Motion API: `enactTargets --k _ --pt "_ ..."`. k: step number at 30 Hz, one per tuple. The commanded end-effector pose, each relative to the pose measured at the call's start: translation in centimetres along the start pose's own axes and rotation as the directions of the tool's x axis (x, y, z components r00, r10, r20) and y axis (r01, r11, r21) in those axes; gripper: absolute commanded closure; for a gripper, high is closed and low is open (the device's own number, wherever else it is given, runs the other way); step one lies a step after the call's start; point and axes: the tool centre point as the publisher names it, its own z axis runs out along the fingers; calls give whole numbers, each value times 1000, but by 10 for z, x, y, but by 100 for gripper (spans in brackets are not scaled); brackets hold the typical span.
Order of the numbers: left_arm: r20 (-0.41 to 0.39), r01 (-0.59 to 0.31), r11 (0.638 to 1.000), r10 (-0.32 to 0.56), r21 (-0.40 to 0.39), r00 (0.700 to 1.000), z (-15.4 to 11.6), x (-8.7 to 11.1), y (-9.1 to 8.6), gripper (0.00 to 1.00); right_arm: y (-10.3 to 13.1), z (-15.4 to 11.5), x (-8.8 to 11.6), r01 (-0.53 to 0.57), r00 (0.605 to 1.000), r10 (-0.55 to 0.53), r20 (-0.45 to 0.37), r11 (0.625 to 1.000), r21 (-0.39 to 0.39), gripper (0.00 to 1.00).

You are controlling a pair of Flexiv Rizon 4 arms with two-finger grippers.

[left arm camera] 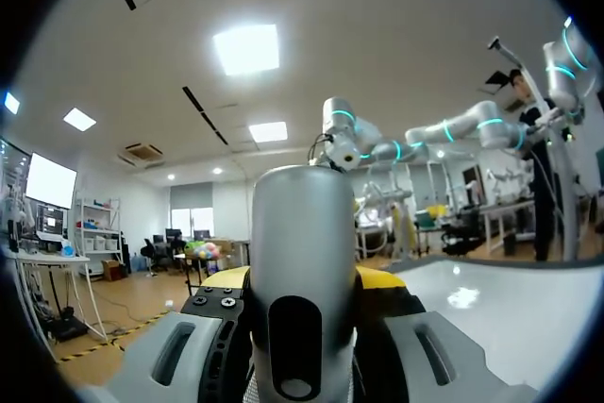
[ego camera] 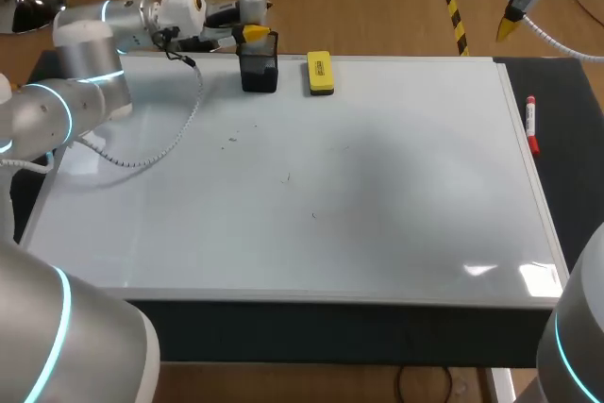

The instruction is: Pick up the inspection probe, press it on each red-marked spot on the whiteboard one by one, put down the probe, pick up the eraser, and wipe off all the red marks.

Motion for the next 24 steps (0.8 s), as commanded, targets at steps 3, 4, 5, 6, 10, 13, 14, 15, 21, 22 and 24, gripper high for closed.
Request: enactTargets --k 3,4,5,6,10,13,14,15,21,22,24 --pt "-8 12 1000 -12 15 1000 -3 -4 9 100 0 -1 0 2 1000 -2 -4 1000 3 0" --pt "-9 13 1000 -13 15 1000 -3 -3 10 100 0 -1 0 2 1000 -2 -4 1000 3 0" --pt "-10 14 1000 -14 15 1000 -3 -4 11 100 0 -1 0 2 1000 -2 -4 1000 3 0" --pt "-10 14 1000 -14 15 1000 -3 -4 11 100 0 -1 0 2 1000 -2 -4 1000 3 0" --pt "-3 21 1000 -21 19 1000 -3 -4 14 100 0 -1 0 2 1000 -2 -4 1000 3 0" --pt "-2 22 1000 -22 18 1000 -3 -4 14 100 0 -1 0 2 1000 -2 -4 1000 3 0" --pt "-1 23 1000 -23 17 1000 -3 -4 14 100 0 -1 0 2 1000 -2 -4 1000 3 0" --pt "1 24 1000 -24 17 1000 -3 -4 14 100 0 -1 0 2 1000 -2 -4 1000 3 0" --pt "11 28 1000 -28 12 1000 -3 -3 14 8 0 -1 0 2 1000 -2 -4 1000 3 0" --pt "11 28 1000 -28 12 1000 -3 -3 14 0 0 -1 0 2 1000 -2 -4 1000 3 0" --pt "11 28 1000 -28 12 1000 -3 -2 14 0 0 -1 0 2 1000 -2 -4 1000 3 0"
